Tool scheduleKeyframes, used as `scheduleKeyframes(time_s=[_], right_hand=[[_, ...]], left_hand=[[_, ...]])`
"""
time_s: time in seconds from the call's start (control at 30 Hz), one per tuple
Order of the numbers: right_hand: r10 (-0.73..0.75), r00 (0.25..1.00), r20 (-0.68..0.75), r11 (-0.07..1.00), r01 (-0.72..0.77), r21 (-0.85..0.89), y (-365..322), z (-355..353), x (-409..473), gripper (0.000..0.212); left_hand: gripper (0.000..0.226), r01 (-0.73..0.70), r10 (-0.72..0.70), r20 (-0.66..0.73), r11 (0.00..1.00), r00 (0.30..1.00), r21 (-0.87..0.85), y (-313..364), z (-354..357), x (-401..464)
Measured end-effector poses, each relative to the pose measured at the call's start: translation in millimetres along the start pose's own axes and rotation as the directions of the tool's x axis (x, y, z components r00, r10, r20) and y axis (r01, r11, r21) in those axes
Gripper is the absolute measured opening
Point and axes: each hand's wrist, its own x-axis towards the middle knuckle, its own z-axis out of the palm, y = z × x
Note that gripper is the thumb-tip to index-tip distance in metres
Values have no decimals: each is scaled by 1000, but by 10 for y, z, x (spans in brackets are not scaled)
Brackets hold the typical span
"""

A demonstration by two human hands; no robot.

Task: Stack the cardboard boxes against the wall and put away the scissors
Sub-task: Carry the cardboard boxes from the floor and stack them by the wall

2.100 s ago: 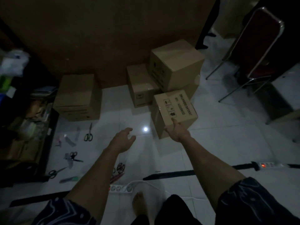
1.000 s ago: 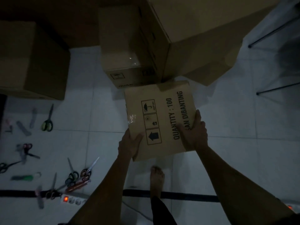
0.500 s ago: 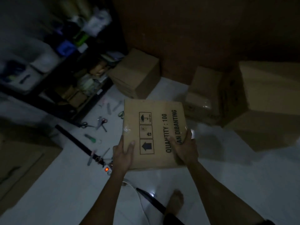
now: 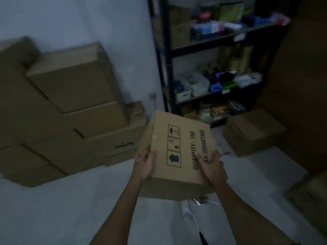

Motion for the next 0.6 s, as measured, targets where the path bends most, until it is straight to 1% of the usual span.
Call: scheduleKeyframes(time_s=[0.07,0.1,0.17,0.2,0.23,0.27,0.3,0.37,0.43,0.47,0.5,0.57,0.6], right_hand=[[-43,998,49,999,43,-2,-352,337,-178,120],[-53,996,68,999,54,-8,-506,497,-250,120],[-87,989,122,996,90,-17,-838,829,-451,120],[-112,980,167,993,116,-13,-1010,1029,-542,121],[-122,969,214,991,130,-26,-1181,1212,-653,122],[-152,953,262,986,164,-22,-1402,1425,-750,123],[-155,944,290,986,166,-11,-1491,1537,-801,124],[-206,903,376,976,218,12,-1845,1935,-1005,124],[-228,867,443,970,239,31,-2149,2254,-1171,117],[-252,840,480,963,266,39,-2331,2473,-1246,114],[-269,824,498,958,285,46,-2496,2607,-1331,116],[-301,775,556,942,332,48,-2840,2992,-1490,124],[-308,759,573,939,339,55,-2941,3092,-1530,119]], left_hand=[[59,69,-73,-46,994,996,-81,-67,-547,-3],[58,86,-94,-55,987,994,-138,-98,-810,-20],[43,54,-80,-99,969,992,-240,-157,-1340,-125],[37,19,-56,-143,968,988,-248,-228,-1620,-187],[35,0,-42,-176,973,983,-233,-288,-1866,-247],[38,-43,-1,-232,982,973,-186,-351,-2138,-295],[40,-63,27,-271,991,962,-122,-389,-2250,-314],[42,-76,37,-388,993,921,-86,-488,-2642,-393],[43,-91,57,-480,995,876,-49,-551,-2987,-414],[43,-77,55,-514,997,856,-21,-598,-3208,-406],[44,-65,53,-531,998,846,-4,-636,-3386,-372],[47,-15,30,-590,999,807,30,-735,-3805,-297],[50,8,19,-598,999,801,43,-747,-3928,-265]])
